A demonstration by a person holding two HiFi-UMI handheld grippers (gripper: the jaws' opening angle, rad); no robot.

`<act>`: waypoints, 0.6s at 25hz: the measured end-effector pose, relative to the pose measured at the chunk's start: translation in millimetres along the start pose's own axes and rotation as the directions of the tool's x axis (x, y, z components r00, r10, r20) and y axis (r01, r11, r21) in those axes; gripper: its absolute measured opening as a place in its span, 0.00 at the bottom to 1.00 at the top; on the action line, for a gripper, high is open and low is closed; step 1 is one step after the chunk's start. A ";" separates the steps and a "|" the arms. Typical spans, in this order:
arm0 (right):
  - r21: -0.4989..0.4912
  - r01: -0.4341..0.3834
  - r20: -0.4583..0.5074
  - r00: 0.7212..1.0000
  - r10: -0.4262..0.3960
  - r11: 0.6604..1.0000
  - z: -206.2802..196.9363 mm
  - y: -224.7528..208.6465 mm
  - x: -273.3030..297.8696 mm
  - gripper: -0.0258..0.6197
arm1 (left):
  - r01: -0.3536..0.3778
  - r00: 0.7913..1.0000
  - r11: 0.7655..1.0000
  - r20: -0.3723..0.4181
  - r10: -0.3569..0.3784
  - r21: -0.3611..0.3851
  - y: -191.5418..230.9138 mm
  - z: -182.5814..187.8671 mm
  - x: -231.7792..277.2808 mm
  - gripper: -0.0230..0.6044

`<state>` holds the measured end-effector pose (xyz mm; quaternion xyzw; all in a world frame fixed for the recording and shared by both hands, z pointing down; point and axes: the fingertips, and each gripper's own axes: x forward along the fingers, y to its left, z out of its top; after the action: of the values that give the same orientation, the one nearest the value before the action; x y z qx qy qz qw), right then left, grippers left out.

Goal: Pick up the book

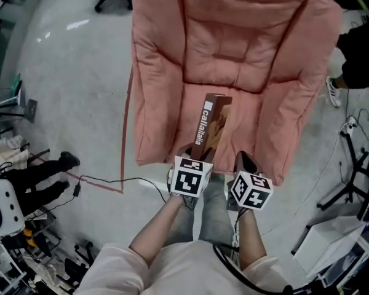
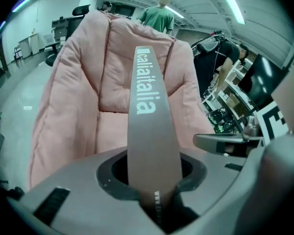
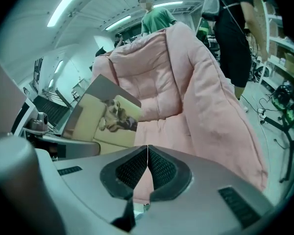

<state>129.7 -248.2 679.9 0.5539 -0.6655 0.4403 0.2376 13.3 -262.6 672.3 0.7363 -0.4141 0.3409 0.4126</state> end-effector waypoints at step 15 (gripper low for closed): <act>-0.045 0.029 0.094 0.995 -0.025 0.999 14.7 53.7 -131.6 0.09 | -0.015 0.995 0.996 0.104 0.006 0.083 -29.5 9.5 -154.2 0.27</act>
<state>117.4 -191.3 549.4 0.5770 -0.6784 0.3952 0.2250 -24.4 -211.1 528.5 0.7674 -0.4240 0.3216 0.3576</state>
